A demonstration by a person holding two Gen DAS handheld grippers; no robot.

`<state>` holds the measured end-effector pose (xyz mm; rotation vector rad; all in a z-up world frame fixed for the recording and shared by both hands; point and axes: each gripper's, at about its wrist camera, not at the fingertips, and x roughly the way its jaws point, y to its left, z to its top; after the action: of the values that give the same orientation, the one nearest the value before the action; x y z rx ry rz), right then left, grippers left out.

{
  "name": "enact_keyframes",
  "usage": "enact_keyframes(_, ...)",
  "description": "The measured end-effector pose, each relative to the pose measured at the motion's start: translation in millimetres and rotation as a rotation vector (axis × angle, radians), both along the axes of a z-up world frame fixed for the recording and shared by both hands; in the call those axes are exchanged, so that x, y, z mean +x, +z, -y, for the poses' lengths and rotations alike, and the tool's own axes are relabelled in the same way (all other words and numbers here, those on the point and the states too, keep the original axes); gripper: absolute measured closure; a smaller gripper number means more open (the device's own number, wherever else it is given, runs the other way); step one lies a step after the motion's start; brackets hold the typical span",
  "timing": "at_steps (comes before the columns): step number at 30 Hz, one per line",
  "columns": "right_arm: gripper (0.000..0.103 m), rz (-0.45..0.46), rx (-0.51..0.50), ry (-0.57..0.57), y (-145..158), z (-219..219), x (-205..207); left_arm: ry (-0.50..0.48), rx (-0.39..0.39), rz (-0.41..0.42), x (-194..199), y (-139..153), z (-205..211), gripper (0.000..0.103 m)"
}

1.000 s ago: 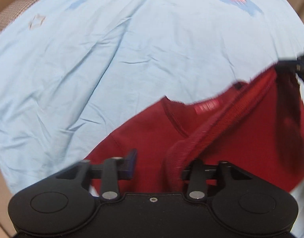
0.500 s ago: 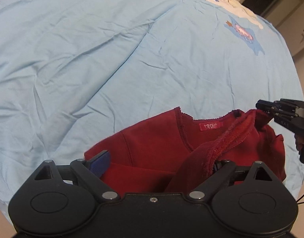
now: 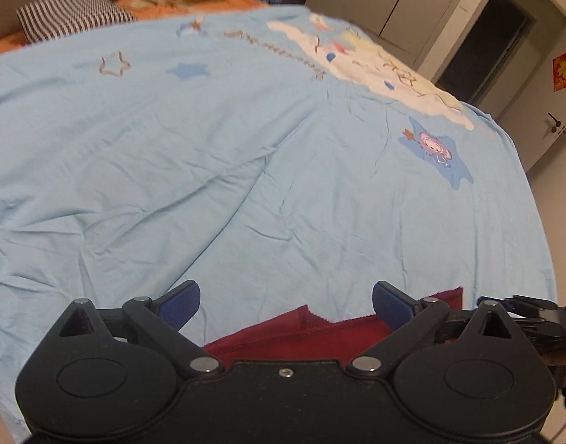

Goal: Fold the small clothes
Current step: 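Open the right gripper to release the hem onto the folded shirt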

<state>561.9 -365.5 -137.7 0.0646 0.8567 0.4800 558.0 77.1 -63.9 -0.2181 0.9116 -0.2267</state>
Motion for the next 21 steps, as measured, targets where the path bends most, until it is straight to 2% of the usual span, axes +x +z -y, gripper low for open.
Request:
enact_keyframes(2, 0.044, -0.014, 0.032, -0.020, -6, 2, -16, -0.001, 0.016, 0.037, -26, -13, 9, 0.001)
enact_keyframes(6, 0.042, -0.052, 0.026, -0.054, -27, -3, -27, 0.019, 0.066, -0.028, -61, -63, 24, 0.002)
enact_keyframes(10, 0.043, -0.034, 0.046, -0.102, -36, -9, -13, 0.179, 0.138, -0.058, -71, -96, 19, 0.007)
enact_keyframes(13, 0.058, -0.023, 0.093, -0.140, -38, -12, 2, 0.334, 0.083, -0.037, -68, -100, 1, 0.012)
enact_keyframes(15, 0.097, -0.038, 0.123, -0.156, -39, -11, 13, 0.413, 0.053, -0.026, -62, -100, -9, 0.021)
enact_keyframes(17, 0.097, -0.032, 0.121, -0.179, -37, -9, 17, 0.450, 0.067, -0.035, -51, -101, -12, 0.032)
enact_keyframes(19, 0.097, -0.014, 0.130, -0.223, -34, -1, 17, 0.468, 0.136, -0.059, -39, -107, -8, 0.039)
enact_keyframes(21, 0.097, -0.037, 0.127, -0.246, -38, 5, 21, 0.470, 0.160, -0.099, -29, -116, -7, 0.039)
